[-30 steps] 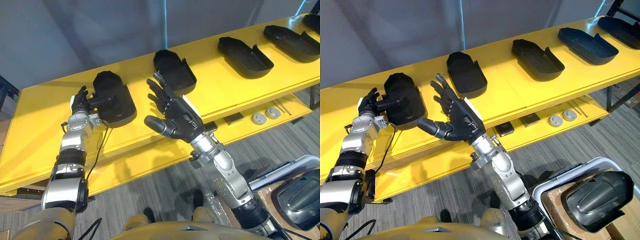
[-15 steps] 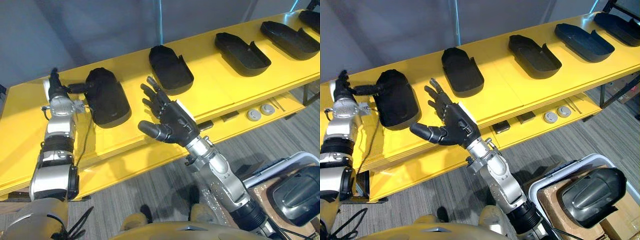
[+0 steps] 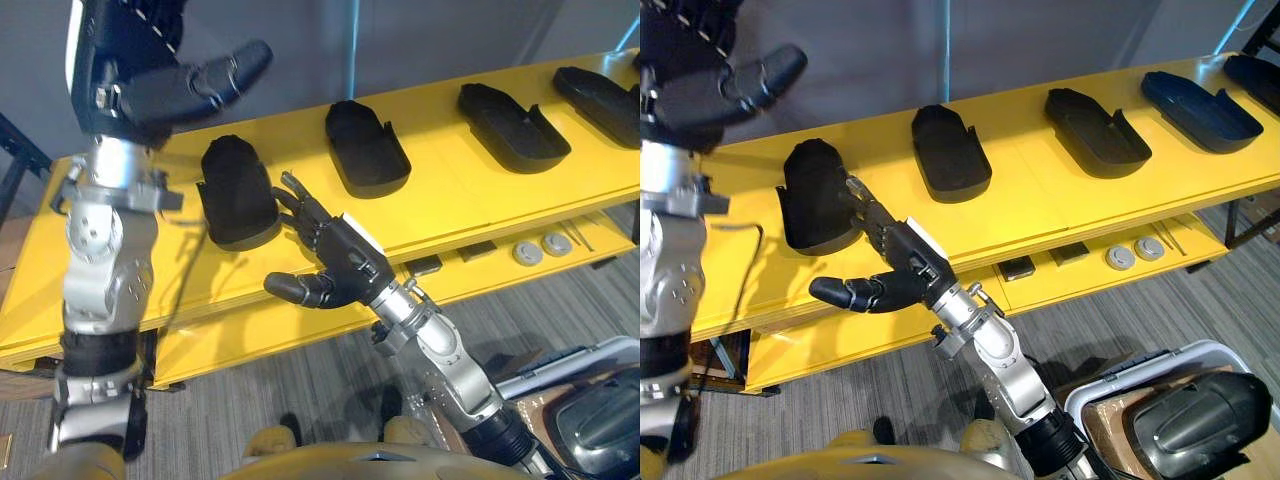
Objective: Walk over and take three plastic housings, then place them on the shelf
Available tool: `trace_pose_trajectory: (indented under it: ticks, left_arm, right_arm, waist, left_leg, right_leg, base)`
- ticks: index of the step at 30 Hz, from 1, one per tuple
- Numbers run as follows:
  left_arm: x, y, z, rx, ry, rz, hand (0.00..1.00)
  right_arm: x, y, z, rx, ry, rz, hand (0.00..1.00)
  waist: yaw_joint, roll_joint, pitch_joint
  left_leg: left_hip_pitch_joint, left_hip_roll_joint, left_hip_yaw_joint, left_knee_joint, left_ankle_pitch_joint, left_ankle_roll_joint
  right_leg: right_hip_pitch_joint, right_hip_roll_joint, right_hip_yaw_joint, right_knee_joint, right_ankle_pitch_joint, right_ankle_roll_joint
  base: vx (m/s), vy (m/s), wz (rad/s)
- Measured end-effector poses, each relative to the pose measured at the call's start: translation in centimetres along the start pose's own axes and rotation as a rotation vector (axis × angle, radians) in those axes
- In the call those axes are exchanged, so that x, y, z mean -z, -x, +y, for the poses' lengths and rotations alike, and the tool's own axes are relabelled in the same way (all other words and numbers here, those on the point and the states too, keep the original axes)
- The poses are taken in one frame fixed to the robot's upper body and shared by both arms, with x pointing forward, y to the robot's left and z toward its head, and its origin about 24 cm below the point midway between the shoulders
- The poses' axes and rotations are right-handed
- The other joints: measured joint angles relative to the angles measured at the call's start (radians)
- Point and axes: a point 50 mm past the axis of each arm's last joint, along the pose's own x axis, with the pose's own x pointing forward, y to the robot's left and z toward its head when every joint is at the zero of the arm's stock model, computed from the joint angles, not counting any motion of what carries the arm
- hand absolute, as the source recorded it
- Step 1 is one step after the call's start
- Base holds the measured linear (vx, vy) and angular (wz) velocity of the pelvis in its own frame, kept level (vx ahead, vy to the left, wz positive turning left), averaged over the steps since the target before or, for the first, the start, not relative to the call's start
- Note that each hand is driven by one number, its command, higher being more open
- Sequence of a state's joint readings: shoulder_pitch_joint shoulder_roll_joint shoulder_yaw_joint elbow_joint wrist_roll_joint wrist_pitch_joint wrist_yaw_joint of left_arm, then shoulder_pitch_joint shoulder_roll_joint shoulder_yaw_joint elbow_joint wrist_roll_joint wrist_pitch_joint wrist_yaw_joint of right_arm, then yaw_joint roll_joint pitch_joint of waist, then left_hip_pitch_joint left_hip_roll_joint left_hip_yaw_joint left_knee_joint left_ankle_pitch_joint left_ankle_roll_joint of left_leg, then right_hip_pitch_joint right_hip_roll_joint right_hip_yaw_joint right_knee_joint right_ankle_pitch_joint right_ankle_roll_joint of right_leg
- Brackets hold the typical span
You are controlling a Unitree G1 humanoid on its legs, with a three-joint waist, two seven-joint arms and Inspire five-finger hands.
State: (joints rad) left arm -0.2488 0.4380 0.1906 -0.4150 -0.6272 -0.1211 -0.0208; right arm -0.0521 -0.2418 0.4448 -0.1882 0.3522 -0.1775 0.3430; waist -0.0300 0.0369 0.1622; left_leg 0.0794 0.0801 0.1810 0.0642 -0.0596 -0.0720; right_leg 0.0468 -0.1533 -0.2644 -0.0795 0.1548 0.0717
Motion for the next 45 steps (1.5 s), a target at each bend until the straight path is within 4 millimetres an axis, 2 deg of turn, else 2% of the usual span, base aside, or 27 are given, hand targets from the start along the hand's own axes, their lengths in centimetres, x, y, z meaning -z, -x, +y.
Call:
trace_pose_trajectory:
  ticks: [1, 3, 5, 8, 11, 16, 23, 34, 38, 41, 45]
  left_arm:
    - [0.0, 0.8, 0.3, -0.032, 0.008, 0.0, 1.0]
    - [0.6, 4.1, 1.4, -0.186, 0.034, 0.009, 1.0]
    - [0.7, 6.5, 1.8, -0.281, 0.039, 0.012, 1.0]
    - [1.0, 9.4, 2.0, -0.393, 0.075, 0.031, 1.0]
    - [0.9, 11.3, 1.7, -0.47, 0.082, 0.049, 1.0]
    - [0.9, 11.9, 1.1, -0.503, 0.058, 0.053, 1.0]
    - [0.9, 13.0, 1.3, -0.565, 0.047, 0.068, 1.0]
    - [1.0, 13.9, 1.3, -0.614, 0.052, 0.093, 1.0]
    - [1.0, 14.0, 1.3, -0.615, 0.056, 0.095, 1.0]
    - [1.0, 14.0, 1.3, -0.614, 0.057, 0.096, 1.0]
    - [1.0, 14.0, 1.3, -0.605, 0.059, 0.097, 1.0]
  right_arm:
    - [0.1, 0.0, 0.0, -0.004, 0.009, 0.01, 1.0]
    - [1.3, 0.3, 0.0, -0.024, 0.007, 0.081, 1.0]
    - [2.4, 0.8, 0.1, -0.039, 0.007, 0.145, 1.0]
    - [3.9, 1.7, 0.5, -0.065, 0.037, 0.257, 1.0]
    - [5.0, 1.9, 1.2, -0.101, 0.033, 0.316, 1.0]
    - [6.0, 2.1, 1.3, -0.08, 0.024, 0.356, 1.0]
    - [7.2, 2.0, -0.3, 0.075, 0.104, 0.393, 1.0]
    - [7.8, 1.4, -0.7, 0.129, 0.132, 0.393, 1.0]
    - [7.9, 1.5, -1.1, 0.148, 0.133, 0.397, 1.0]
    - [7.9, 1.1, -1.5, 0.149, 0.139, 0.399, 1.0]
    - [8.1, 0.8, -1.7, 0.199, 0.023, 0.384, 1.0]
  waist:
    - [0.002, -0.001, -0.005]
    - [0.018, -0.011, -0.024]
    - [0.038, -0.026, -0.036]
    - [0.079, -0.048, -0.05]
    - [0.087, -0.065, -0.062]
    - [0.107, -0.077, -0.07]
    - [0.112, -0.075, -0.071]
    - [0.117, -0.075, -0.071]
    - [0.134, -0.075, -0.071]
    - [0.134, -0.075, -0.071]
    - [0.133, -0.075, -0.07]
  left_leg:
    - [-0.001, 0.0, -0.004, -0.001, 0.001, 0.0]
    - [-0.002, 0.001, -0.025, -0.014, 0.011, -0.003]
    - [-0.002, 0.002, -0.038, -0.034, 0.023, -0.007]
    - [-0.005, 0.002, -0.067, -0.052, 0.036, -0.012]
    - [-0.014, 0.0, -0.091, -0.051, 0.04, -0.012]
    - [-0.021, 0.0, -0.106, -0.052, 0.047, -0.013]
    - [-0.034, 0.001, -0.137, -0.054, 0.06, -0.014]
    - [-0.031, 0.002, -0.149, -0.06, 0.063, -0.017]
    - [-0.031, 0.007, -0.151, -0.066, 0.069, -0.02]
    - [-0.033, 0.009, -0.153, -0.066, 0.072, -0.023]
    - [-0.033, 0.016, -0.157, -0.067, 0.075, -0.028]
  right_leg:
    - [0.001, 0.0, -0.005, 0.0, -0.001, 0.0]
    - [0.008, 0.001, -0.029, -0.005, -0.009, 0.0]
    - [0.009, 0.003, -0.048, -0.005, -0.014, -0.002]
    - [0.016, 0.003, -0.08, -0.005, -0.025, -0.001]
    - [0.026, 0.001, -0.105, -0.005, -0.033, -0.005]
    - [0.028, 0.001, -0.121, -0.005, -0.034, -0.005]
    - [0.032, 0.002, -0.154, -0.005, -0.034, -0.005]
    - [0.042, 0.004, -0.167, -0.005, -0.041, -0.006]
    - [0.042, 0.007, -0.17, -0.005, -0.041, -0.006]
    - [0.042, 0.01, -0.173, -0.005, -0.041, -0.006]
    - [0.043, 0.017, -0.177, -0.005, -0.042, -0.008]
  base:
    - [-0.04, -0.016, 0.21]
    - [-0.04, -0.024, 0.25]
    - [-0.04, -0.032, 0.27]
    - [-0.02, -0.031, 0.32]
    - [-0.01, -0.004, 0.26]
    - [0.0, 0.005, 0.1]
    - [0.0, 0.002, 0.13]
    - [-0.02, 0.002, 0.02]
    - [-0.01, 0.0, 0.01]
    - [0.0, 0.0, 0.0]
    - [0.0, 0.0, 0.0]
